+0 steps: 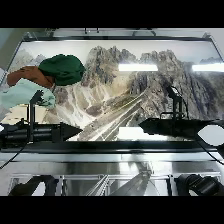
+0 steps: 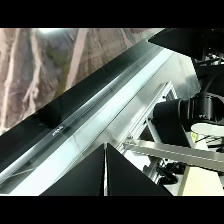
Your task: Fold the shirts.
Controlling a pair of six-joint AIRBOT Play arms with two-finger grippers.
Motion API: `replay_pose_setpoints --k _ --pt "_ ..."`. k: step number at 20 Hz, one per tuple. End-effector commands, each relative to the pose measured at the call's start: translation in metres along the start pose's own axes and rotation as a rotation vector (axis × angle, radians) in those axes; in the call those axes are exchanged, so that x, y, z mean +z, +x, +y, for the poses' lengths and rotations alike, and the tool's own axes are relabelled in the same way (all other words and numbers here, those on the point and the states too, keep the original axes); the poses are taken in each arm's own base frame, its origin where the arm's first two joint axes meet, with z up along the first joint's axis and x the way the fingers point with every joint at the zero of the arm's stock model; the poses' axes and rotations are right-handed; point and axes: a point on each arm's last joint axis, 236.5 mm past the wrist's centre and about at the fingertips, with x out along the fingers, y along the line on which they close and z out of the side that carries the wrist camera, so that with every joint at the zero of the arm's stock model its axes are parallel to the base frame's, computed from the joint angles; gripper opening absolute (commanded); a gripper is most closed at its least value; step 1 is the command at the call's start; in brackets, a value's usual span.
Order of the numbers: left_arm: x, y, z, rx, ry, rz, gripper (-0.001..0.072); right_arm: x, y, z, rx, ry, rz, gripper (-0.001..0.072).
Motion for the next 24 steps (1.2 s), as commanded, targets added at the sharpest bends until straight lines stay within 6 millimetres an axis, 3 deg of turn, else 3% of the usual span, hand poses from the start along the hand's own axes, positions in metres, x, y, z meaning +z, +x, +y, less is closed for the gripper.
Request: replay_pose_setpoints --k 1,12,18,20,21,22,24 --pt "0.000 0.000 0.000 0.000 0.001 0.000 0.0019 -0.003 0.000 -0.005 -0.018 -0.013 0.014 0.0027" --pt "0.000 0.000 0.000 0.001 0.001 -0.001 0.0018 -0.003 0.000 -0.004 -0.018 -0.013 0.014 0.0028" --pt "0.032 -0.002 0.006 0.027 -0.013 -0.136 0.0018 -0.003 0.000 -0.004 -0.018 -0.014 0.013 0.0027" --pt "0.053 -0.008 0.017 0.087 -0.004 -0.214 0.0018 -0.003 0.000 -0.004 -0.018 -0.013 0.013 0.0028" --pt "0.071 -0.020 0.034 0.182 0.032 -0.247 0.0017 -0.003 0.000 -0.004 -0.018 -0.013 0.014 0.0028" --pt "0.093 -0.039 0.055 0.304 0.059 -0.274 0.0017 -0.003 0.001 -0.005 -0.018 -0.012 0.015 0.0028" --pt "0.150 -0.096 0.098 0.549 0.102 -0.344 0.0030 -0.003 0.001 -0.005 -0.019 -0.012 0.015 0.0028"
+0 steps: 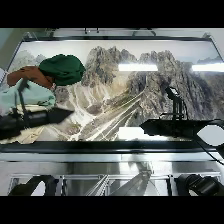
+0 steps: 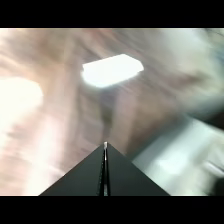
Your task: Fold the shirts.
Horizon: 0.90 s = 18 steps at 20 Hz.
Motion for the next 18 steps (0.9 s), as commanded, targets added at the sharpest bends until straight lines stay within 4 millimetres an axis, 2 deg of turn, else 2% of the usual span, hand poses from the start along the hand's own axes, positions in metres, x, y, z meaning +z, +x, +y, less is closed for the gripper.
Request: replay_pose_setpoints --k 1,2,4,6,8,11,14,18 --pt "0.098 -0.041 0.083 0.342 0.098 -0.140 0.0307 0.000 0.000 0.000 -0.001 0.001 0.001 0.0028" --pt "0.132 -0.051 0.102 0.386 0.098 -0.195 0.0720 0.000 0.000 0.000 -0.001 0.001 0.001 0.0028" --pt "0.174 -0.056 0.136 0.420 0.084 -0.228 0.0700 0.000 0.000 0.000 -0.001 0.001 0.001 0.0028" --pt "0.188 -0.035 0.173 0.404 0.052 -0.181 0.0700 0.002 0.000 0.000 0.000 0.000 -0.007 0.0028" --pt "0.185 0.002 0.215 0.381 0.004 -0.114 0.0699 0.003 0.000 0.000 -0.001 -0.001 -0.011 0.0028" --pt "0.168 0.060 0.270 0.355 -0.053 -0.028 0.0698 0.004 0.000 -0.002 -0.008 -0.007 -0.016 0.0028" --pt "0.154 0.105 0.302 0.332 -0.072 0.027 0.0698 0.004 0.000 -0.002 -0.007 -0.007 -0.018 0.0028" --pt "0.165 0.146 0.312 0.315 -0.023 0.023 0.0696 0.004 0.002 -0.003 -0.011 -0.003 -0.012 0.0028"
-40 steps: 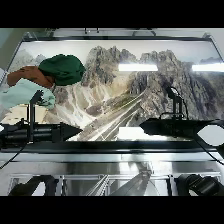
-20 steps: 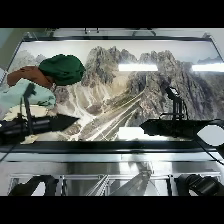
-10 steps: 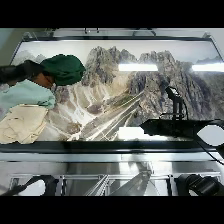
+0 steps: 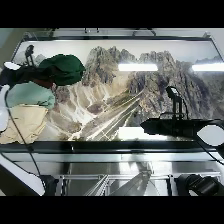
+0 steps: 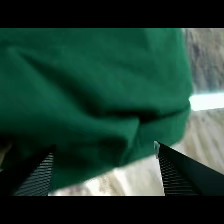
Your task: Fold the shirts.
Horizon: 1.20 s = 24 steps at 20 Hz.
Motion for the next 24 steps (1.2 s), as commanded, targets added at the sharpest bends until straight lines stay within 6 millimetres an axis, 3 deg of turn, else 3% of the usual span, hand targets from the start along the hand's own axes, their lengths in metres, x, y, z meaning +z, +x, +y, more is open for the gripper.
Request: replay_pose_setpoints --k 1,4,6,7,9,11,12,14,16,18,20,23,24 --pt "0.005 0.041 -0.001 -0.019 0.034 0.005 0.0656 -0.001 0.002 -0.002 -0.005 0.004 0.007 0.0028" --pt "0.005 0.042 -0.032 -0.101 0.085 0.061 0.0027 -0.002 0.006 -0.005 -0.012 0.009 0.020 0.0028" --pt "0.012 0.023 -0.071 -0.192 0.134 0.101 0.0001 -0.003 0.007 -0.005 -0.013 0.011 0.022 0.0028" --pt "0.016 0.005 -0.101 -0.266 0.155 0.110 0.0001 -0.002 0.007 -0.005 -0.014 0.012 0.021 0.0028" --pt "0.028 -0.046 -0.177 -0.471 0.181 0.096 0.0002 0.003 0.005 -0.013 -0.030 0.026 0.006 0.0028" --pt "0.032 -0.115 -0.264 -0.725 0.226 0.076 0.0003 0.020 -0.004 -0.031 -0.059 0.082 -0.044 0.0028" --pt "0.029 -0.152 -0.307 -0.854 0.239 0.066 0.0014 0.032 -0.011 -0.043 -0.077 0.106 -0.082 0.0027" --pt "0.015 -0.209 -0.368 -1.025 0.277 0.072 0.0019 0.061 -0.035 -0.067 -0.124 0.095 -0.164 0.0027" --pt "-0.009 -0.240 -0.411 -1.085 0.358 0.113 0.0018 0.079 -0.061 -0.081 -0.159 0.069 -0.214 0.0028" --pt "-0.031 -0.229 -0.427 -0.989 0.397 0.169 0.0018 0.090 -0.081 -0.085 -0.177 0.054 -0.255 0.0027" --pt "-0.053 -0.191 -0.417 -0.809 0.407 0.243 0.0017 0.091 -0.087 -0.085 -0.183 0.039 -0.265 0.0028" --pt "-0.092 -0.140 -0.396 -0.668 0.379 0.357 0.0021 0.074 -0.082 -0.084 -0.177 0.043 -0.191 0.0028" --pt "-0.103 -0.125 -0.388 -0.646 0.357 0.385 0.0136 0.070 -0.080 -0.084 -0.175 0.047 -0.172 0.0036"
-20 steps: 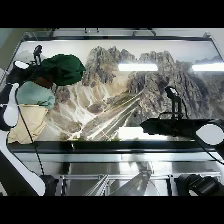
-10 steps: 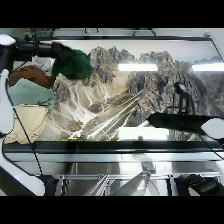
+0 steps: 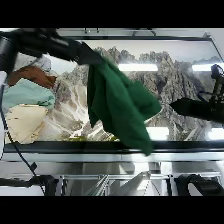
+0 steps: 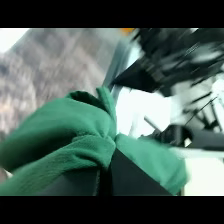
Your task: Fold the shirts.
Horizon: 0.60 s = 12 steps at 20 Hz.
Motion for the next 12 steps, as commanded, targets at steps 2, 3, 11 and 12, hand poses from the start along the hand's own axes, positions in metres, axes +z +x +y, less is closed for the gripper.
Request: replay_pose_setpoints --k 2,3,11,12 --pt "-0.055 0.035 0.058 0.134 -0.132 0.134 0.0706 -0.018 -0.003 -0.001 0.002 -0.008 0.082 0.0321" --pt "-0.062 0.033 0.068 0.141 -0.160 0.150 0.0708 -0.025 -0.004 0.000 0.005 -0.007 0.114 0.0426" --pt "-0.173 -0.046 0.179 0.363 -0.541 0.392 0.0707 -0.134 0.033 0.011 0.176 0.192 0.382 0.0425" --pt "-0.181 -0.044 0.194 0.385 -0.576 0.358 0.0706 -0.147 0.042 0.014 0.217 0.242 0.380 0.0425"
